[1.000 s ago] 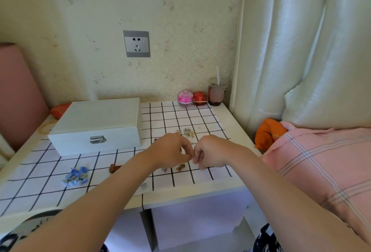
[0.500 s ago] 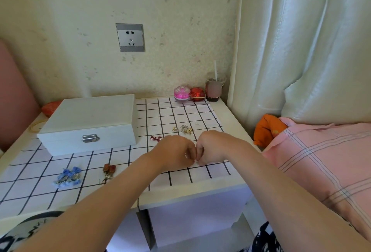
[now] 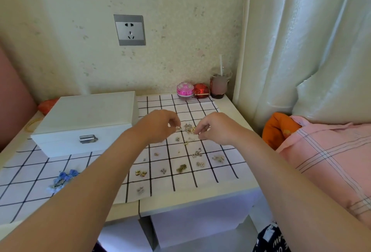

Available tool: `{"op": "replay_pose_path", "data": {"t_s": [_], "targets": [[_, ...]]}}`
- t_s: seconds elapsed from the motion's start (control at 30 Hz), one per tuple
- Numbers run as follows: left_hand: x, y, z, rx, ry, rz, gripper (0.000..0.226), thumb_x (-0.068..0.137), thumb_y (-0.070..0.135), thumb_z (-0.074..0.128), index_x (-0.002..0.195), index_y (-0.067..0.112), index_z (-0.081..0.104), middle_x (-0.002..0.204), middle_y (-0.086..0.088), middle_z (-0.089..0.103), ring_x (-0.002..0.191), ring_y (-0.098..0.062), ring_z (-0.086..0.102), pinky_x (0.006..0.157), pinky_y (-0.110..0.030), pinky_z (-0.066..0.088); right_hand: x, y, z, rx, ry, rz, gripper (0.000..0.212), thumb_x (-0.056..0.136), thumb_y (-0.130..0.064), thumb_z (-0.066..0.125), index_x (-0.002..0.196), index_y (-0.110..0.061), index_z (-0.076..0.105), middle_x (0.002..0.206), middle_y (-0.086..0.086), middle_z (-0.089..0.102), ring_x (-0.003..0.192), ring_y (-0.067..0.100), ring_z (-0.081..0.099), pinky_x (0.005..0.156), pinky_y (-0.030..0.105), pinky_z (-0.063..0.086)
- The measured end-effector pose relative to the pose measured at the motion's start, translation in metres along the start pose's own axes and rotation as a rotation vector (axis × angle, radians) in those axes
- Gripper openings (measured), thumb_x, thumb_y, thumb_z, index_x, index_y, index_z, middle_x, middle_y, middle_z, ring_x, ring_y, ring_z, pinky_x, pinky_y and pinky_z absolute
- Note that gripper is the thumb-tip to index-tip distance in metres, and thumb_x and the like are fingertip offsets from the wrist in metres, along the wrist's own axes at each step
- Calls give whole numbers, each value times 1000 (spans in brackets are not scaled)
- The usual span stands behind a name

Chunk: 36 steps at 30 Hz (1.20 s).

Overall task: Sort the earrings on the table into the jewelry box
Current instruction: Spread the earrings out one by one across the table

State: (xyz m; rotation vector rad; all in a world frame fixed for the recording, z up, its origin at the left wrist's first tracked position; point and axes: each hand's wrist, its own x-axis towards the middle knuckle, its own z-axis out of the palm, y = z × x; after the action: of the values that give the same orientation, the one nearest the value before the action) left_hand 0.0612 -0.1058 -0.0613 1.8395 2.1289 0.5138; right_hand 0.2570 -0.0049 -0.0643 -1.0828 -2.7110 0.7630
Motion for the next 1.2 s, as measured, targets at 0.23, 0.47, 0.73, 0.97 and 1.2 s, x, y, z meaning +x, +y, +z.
{"op": "replay_pose_path", "data": {"t_s": [0.23,0.47,0.73,0.97,1.2], "targets": [[14,-5,12,238,-199,19,22,91,30,65,113,29,66,112,11,62,106,-12,57,92,-30,47,22,-18,18,-64,-124,-102,18,81,-25,80,97,-33,78,90,-14,66,85,5,61,81,30,52],[19,-10,14,210,-220,37,17,89,28,66,106,29,68,104,12,61,104,-13,59,89,-29,48,41,-16,21,-145,-160,-90,7,82,-33,78,89,-32,80,84,-18,73,83,3,65,81,32,56],[30,-10,6,-196,26,10,18,83,30,75,100,29,69,92,15,71,84,1,63,82,-25,53,46,-9,12,192,38,-39,12,95,-31,65,87,-31,73,82,-18,70,79,-2,63,71,20,47],[36,-3,-1,-409,189,-21,12,86,25,73,97,31,71,79,10,69,72,-9,65,66,-23,51,47,-9,5,433,160,6,17,94,-29,66,85,-17,75,69,-7,64,49,3,50,59,25,39],[39,-11,-3,-242,184,-58,10,90,27,68,98,29,74,81,9,63,80,-8,59,69,-18,43,40,5,2,28,-127,-2,14,75,-28,86,85,-35,79,83,-23,69,81,-4,63,70,18,45]]}}
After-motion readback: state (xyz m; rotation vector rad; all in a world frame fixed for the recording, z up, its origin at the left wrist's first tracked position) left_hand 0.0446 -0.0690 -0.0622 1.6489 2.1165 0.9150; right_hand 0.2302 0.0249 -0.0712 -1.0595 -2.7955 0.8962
